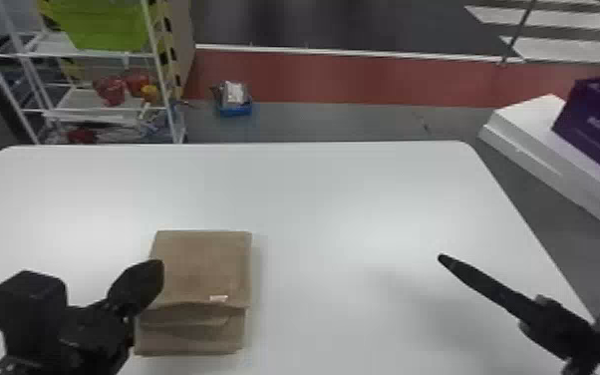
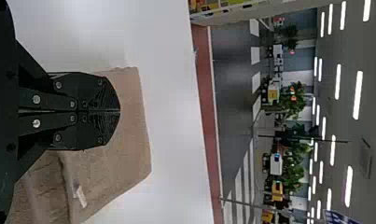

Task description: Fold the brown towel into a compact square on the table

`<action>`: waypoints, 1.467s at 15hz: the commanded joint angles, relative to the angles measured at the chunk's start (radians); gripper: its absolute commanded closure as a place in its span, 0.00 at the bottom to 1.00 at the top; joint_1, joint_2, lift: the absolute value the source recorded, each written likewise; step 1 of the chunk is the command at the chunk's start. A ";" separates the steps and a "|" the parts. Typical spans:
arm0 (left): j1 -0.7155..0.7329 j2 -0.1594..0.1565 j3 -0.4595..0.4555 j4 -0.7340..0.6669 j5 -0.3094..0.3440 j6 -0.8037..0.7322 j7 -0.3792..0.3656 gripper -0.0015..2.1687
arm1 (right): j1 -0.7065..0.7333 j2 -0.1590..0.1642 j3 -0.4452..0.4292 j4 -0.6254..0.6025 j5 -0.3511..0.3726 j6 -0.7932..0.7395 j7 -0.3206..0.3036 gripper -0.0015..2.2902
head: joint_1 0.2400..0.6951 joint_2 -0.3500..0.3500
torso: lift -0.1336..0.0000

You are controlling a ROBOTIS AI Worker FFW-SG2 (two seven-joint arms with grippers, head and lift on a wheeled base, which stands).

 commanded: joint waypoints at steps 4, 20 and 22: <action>-0.103 -0.009 -0.026 0.077 0.009 0.015 0.004 0.98 | 0.014 0.000 -0.013 -0.003 -0.002 -0.015 0.000 0.65 | 1.00 0.35 | 0.08; -0.076 -0.001 -0.095 0.200 -0.055 0.000 0.022 0.98 | -0.005 -0.008 -0.009 -0.001 -0.021 0.003 0.003 0.65 | 1.00 0.32 | 0.08; -0.073 -0.001 -0.115 0.203 -0.063 -0.003 0.022 0.98 | -0.004 -0.009 -0.016 -0.001 -0.025 0.003 0.008 0.65 | 1.00 0.30 | 0.08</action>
